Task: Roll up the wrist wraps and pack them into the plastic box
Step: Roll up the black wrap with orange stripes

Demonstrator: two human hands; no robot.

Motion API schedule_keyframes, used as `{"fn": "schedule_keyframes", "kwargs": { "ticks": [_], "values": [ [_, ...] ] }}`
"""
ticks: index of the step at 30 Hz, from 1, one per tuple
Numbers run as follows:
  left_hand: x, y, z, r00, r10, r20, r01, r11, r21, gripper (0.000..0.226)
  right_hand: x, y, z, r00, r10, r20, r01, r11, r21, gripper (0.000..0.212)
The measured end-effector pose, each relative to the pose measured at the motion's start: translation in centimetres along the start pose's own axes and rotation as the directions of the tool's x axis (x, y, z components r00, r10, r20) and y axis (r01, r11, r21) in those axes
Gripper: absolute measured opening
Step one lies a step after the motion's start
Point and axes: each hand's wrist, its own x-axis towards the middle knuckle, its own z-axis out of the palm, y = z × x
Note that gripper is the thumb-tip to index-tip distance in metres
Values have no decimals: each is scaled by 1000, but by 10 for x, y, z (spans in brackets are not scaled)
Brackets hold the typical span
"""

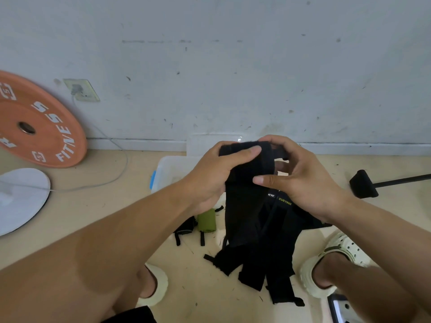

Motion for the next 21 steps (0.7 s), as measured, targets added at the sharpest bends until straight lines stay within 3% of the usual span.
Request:
{"fn": "schedule_keyframes", "kwargs": {
  "ticks": [5, 9, 16, 21],
  "values": [
    [2, 1, -1, 999, -14, -52, 14, 1000, 9, 46, 0, -3, 1, 1000, -2, 3, 2, 996, -85, 64],
    [2, 3, -2, 998, 26, -64, -24, 999, 32, 47, 3, -6, 0, 995, 78, 55, -79, 997, 26, 64],
    [2, 0, -2, 998, -64, 23, 64, 997, 34, 59, 1, -3, 2, 997, -80, -21, 77, 989, -124, 58],
    [1, 1, -1, 999, -17, -51, 18, 1000, 11, 45, 0, -3, 0, 998, -64, 30, 67, 989, -131, 65]
  ]
}}
